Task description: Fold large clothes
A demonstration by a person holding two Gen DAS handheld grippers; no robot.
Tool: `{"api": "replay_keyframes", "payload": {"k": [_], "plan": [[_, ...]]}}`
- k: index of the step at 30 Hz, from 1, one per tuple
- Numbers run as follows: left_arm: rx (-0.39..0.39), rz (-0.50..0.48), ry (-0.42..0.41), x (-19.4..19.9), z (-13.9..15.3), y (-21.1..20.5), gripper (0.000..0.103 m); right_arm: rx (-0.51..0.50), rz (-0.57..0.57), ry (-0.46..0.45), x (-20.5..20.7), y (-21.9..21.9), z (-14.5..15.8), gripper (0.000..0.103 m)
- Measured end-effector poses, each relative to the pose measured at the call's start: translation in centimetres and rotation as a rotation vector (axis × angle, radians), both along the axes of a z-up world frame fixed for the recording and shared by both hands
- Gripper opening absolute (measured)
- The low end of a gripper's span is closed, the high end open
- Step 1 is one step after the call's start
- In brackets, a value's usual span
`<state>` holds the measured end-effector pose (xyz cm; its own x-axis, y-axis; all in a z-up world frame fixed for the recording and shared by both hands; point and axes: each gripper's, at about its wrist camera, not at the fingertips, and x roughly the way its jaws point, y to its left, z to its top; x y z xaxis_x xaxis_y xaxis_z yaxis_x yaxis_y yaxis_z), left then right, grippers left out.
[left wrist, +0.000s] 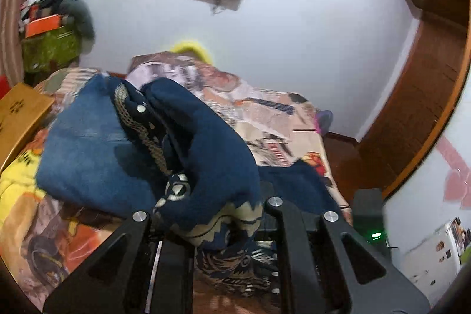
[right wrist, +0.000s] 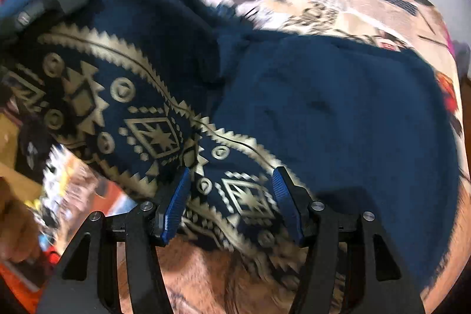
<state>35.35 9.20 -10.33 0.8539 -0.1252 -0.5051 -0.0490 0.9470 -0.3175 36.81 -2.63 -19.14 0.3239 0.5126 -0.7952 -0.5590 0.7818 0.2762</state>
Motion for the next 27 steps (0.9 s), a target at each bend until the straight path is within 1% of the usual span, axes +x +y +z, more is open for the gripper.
{"api": "replay_keyframes", "payload": {"k": [2,4,6,8,10,11,12,13,14,16,17,18,19,20,21,22,25,27], "plan": [[0.022,-0.044,-0.006,0.9,0.7,-2.3,0.011,0.000,-0.057,-0.053,-0.6,-2.6,1.5,0.054],[0.039,-0.094,-0.014,1.5,1.2,-5.0,0.012,-0.011,-0.129,-0.114,-1.2,-6.1,3.0,0.054],[0.022,-0.161,-0.014,2.1,0.9,-7.7,0.011,-0.025,-0.193,-0.152,-1.7,-9.0,4.1,0.054],[-0.019,-0.241,0.027,2.9,-0.3,-10.3,0.011,-0.047,-0.251,-0.169,-2.0,-11.8,4.7,0.054],[-0.061,-0.319,0.090,3.6,-2.2,-12.9,0.011,-0.069,-0.301,-0.170,-2.2,-14.3,4.7,0.054],[-0.071,-0.364,0.129,4.0,-3.4,-14.2,0.012,-0.078,-0.323,-0.164,-2.4,-15.4,4.6,0.054],[-0.070,-0.407,0.191,4.3,-5.1,-15.7,0.012,-0.084,-0.341,-0.155,-2.4,-16.3,4.6,0.054],[-0.058,-0.429,0.231,4.4,-6.2,-16.6,0.012,-0.084,-0.352,-0.147,-2.5,-16.8,4.6,0.054],[-0.007,-0.449,0.284,4.4,-7.9,-17.9,0.012,-0.082,-0.362,-0.138,-2.8,-17.5,4.6,0.054],[0.070,-0.459,0.304,3.8,-9.3,-19.3,0.013,-0.071,-0.375,-0.127,-3.3,-18.4,4.8,0.054],[0.094,-0.457,0.291,3.4,-9.4,-19.4,0.014,-0.064,-0.374,-0.126,-3.6,-18.6,5.0,0.054],[0.119,-0.457,0.278,2.8,-9.2,-19.5,0.022,-0.058,-0.372,-0.128,-3.8,-18.7,5.3,0.054],[0.129,-0.476,0.276,2.3,-8.8,-19.5,0.036,-0.051,-0.368,-0.131,-3.9,-19.0,5.5,0.054],[0.131,-0.492,0.281,1.9,-8.5,-19.5,0.043,-0.045,-0.365,-0.136,-4.1,-19.0,5.8,0.054],[0.137,-0.504,0.285,1.4,-8.0,-19.3,0.052,-0.040,-0.361,-0.141,-4.3,-18.9,6.1,0.054],[0.150,-0.503,0.283,1.0,-7.6,-19.2,0.054,-0.031,-0.355,-0.148,-4.5,-18.6,6.6,0.054],[0.204,-0.477,0.269,-0.8,-6.1,-18.5,0.056,0.001,-0.333,-0.164,-5.1,-18.2,7.4,0.054],[0.204,-0.466,0.252,-1.6,-5.2,-17.3,0.057,0.018,-0.314,-0.176,-5.3,-17.4,7.9,0.054]]}}
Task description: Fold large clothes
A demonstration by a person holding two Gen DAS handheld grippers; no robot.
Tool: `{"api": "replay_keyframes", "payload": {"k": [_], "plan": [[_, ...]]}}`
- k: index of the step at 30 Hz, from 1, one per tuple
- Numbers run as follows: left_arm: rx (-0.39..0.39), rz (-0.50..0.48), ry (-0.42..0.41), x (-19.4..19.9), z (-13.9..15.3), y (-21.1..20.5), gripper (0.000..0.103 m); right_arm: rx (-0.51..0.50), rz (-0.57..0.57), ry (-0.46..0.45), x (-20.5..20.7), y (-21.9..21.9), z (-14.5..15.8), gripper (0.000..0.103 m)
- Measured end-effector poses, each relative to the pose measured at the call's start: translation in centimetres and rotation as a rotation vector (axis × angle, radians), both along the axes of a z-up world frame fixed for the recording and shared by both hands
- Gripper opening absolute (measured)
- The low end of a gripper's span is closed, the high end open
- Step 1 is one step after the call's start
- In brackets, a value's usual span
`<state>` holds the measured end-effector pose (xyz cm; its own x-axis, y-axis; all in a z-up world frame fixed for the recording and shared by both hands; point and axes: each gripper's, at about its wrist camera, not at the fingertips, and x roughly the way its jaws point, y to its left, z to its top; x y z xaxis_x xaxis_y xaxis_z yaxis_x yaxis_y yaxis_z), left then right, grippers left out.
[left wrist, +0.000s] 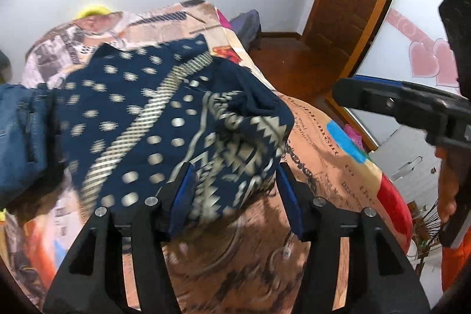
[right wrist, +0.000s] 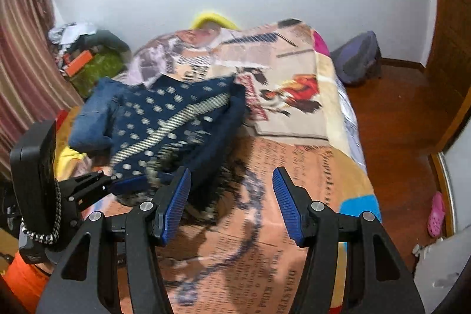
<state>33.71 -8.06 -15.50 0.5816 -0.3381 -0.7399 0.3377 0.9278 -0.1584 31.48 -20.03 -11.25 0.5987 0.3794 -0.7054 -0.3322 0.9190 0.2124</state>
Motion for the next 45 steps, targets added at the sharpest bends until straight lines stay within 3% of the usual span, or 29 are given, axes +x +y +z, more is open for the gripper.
{"api": "replay_keyframes", "payload": {"k": [3,7,8,14,19,22,27,34,38,42,45], "plan": [[0.014,0.041,-0.056,-1.4,1.5,2.0,0.069,0.006,0.034,-0.020,0.3,1.9,0.4,0.055],[0.054,0.138,-0.155,-1.5,3.0,4.9,0.091,0.011,0.062,-0.035,0.8,4.6,0.1,0.067],[0.066,0.165,-0.171,-1.1,3.1,5.6,0.092,0.008,0.064,-0.037,1.1,5.2,-0.1,0.067],[0.084,0.243,-0.090,1.2,0.1,8.8,0.092,-0.031,0.062,0.036,2.7,6.9,-3.7,0.068],[0.011,0.224,-0.005,1.6,-3.3,10.3,0.093,-0.110,0.009,0.097,3.3,4.7,-7.1,0.068],[-0.051,0.193,0.031,1.2,-4.1,10.9,0.093,-0.084,-0.002,0.136,3.2,3.2,-8.4,0.072],[0.007,0.156,0.038,0.9,-4.1,10.7,0.093,-0.060,-0.006,0.139,3.0,2.6,-7.5,0.073],[0.053,0.206,-0.010,3.0,-1.8,11.9,0.093,-0.067,0.034,0.036,4.6,5.2,-5.0,0.073],[-0.024,0.233,0.059,5.5,-2.5,13.2,0.093,-0.065,0.044,0.063,6.5,5.9,-6.0,0.073],[-0.209,0.232,0.177,7.5,-4.7,14.6,0.093,-0.027,0.029,0.160,8.3,5.0,-8.3,0.073],[-0.292,0.213,0.230,8.4,-6.0,14.9,0.093,0.053,0.035,0.204,8.7,3.6,-9.5,0.074]]}}
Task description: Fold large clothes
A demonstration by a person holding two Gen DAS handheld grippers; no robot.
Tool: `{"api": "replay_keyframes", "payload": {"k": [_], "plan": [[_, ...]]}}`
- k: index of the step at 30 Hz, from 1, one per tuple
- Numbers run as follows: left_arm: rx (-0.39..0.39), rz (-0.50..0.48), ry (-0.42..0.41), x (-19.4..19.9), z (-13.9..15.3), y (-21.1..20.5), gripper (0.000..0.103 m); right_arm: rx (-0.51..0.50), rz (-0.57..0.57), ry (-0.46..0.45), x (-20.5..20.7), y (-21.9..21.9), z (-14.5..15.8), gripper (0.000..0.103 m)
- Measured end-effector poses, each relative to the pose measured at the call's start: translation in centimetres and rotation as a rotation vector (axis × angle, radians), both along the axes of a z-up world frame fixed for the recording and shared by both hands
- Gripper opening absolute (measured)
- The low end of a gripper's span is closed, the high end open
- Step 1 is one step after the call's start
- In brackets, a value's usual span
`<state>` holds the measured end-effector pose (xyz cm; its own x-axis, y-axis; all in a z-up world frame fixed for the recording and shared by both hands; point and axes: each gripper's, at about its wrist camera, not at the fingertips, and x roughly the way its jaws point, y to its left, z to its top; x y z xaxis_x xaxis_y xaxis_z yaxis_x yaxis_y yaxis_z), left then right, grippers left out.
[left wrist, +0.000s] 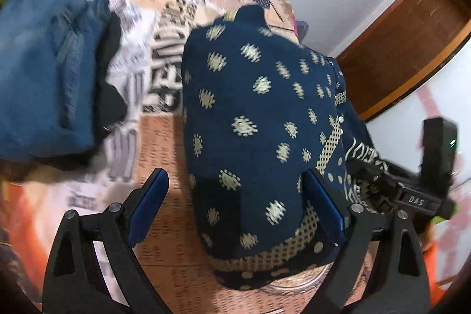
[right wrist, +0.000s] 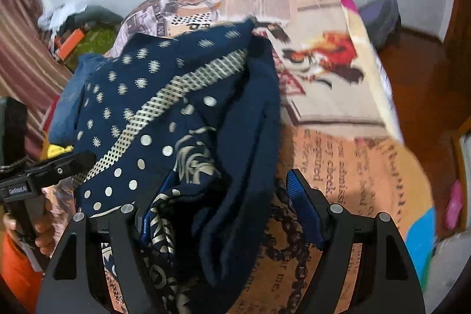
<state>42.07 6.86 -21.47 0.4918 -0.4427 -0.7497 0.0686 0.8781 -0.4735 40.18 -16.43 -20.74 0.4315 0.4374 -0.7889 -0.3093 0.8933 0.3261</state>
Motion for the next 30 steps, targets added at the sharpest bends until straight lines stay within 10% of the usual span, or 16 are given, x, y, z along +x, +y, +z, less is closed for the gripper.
{"api": "replay_keyframes", "payload": {"k": [12,16,20,30], "plan": [[-0.185,-0.041,0.099,3.1,-3.3,-0.2,0.102,0.214,0.093,0.137,2.8,0.5,-1.3,0.074],[-0.282,-0.037,0.151,3.1,-3.8,-0.2,0.088,0.267,0.077,0.213,3.1,1.1,-2.1,0.056],[-0.258,-0.042,0.126,1.1,-2.4,-0.5,0.077,0.338,0.069,0.272,2.0,0.7,-1.9,0.036],[-0.269,-0.055,0.034,-4.2,4.9,1.7,0.061,0.388,0.123,0.238,-1.8,3.3,4.3,0.029]]}}
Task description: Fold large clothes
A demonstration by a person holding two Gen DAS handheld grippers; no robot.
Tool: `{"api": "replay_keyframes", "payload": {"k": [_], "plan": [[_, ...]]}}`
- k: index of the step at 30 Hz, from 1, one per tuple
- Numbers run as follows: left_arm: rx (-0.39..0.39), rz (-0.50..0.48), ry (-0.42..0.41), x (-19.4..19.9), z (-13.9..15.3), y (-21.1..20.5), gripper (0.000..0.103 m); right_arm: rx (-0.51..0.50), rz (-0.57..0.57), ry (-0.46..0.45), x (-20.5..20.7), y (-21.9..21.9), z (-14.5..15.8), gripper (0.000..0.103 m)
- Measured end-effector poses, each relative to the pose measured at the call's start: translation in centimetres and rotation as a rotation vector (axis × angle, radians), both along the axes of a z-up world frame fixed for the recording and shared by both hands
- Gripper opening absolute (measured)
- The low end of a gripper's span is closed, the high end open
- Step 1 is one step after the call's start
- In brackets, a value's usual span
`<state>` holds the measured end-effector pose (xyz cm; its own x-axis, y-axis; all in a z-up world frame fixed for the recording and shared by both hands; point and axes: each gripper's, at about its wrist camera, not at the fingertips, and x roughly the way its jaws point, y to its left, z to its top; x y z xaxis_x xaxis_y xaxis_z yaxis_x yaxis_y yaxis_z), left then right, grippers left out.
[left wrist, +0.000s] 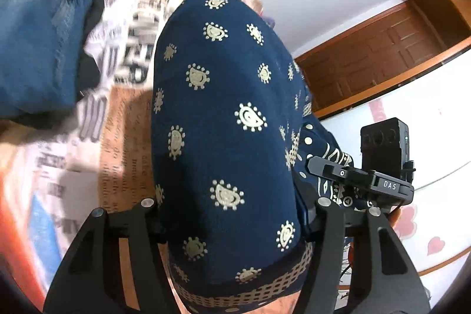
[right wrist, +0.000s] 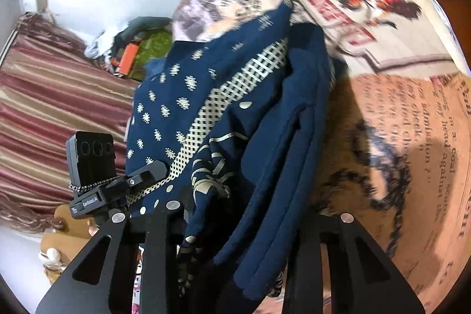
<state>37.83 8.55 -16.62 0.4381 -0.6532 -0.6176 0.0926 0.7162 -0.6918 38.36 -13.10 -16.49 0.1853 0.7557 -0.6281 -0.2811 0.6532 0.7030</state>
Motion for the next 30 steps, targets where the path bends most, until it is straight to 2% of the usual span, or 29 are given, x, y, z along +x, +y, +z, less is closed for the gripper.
{"api": "replay_keyframes", "payload": {"k": [2,8,12,16,19,23,26,29,30], "plan": [[0.012,0.012,-0.050,-0.7,2.3,1.1,0.061,0.003,0.013,-0.040,-0.3,0.5,1.7,0.029],[0.061,0.067,-0.205,-2.8,10.1,7.3,0.061,0.024,0.062,-0.179,-0.4,6.2,7.8,0.029],[0.081,0.119,-0.288,-3.5,13.3,12.3,0.061,0.037,0.103,-0.268,0.5,11.2,10.7,0.029],[0.105,0.174,-0.344,-2.3,14.1,17.4,0.061,0.055,0.138,-0.308,2.3,16.0,11.1,0.029],[0.111,0.211,-0.338,-0.9,12.9,21.2,0.061,0.057,0.160,-0.323,4.2,19.6,9.8,0.029],[0.142,0.252,-0.296,1.6,9.3,24.5,0.061,0.048,0.170,-0.279,7.4,23.7,5.7,0.029],[0.147,0.271,-0.223,4.3,4.7,27.3,0.061,-0.015,0.163,-0.261,9.4,26.7,1.7,0.029],[0.115,0.311,-0.064,5.8,-2.1,29.8,0.061,-0.129,0.160,-0.201,10.8,29.5,-4.0,0.030],[0.092,0.329,-0.042,6.0,-3.8,30.5,0.061,-0.127,0.157,-0.187,10.9,29.6,-5.2,0.030]]}}
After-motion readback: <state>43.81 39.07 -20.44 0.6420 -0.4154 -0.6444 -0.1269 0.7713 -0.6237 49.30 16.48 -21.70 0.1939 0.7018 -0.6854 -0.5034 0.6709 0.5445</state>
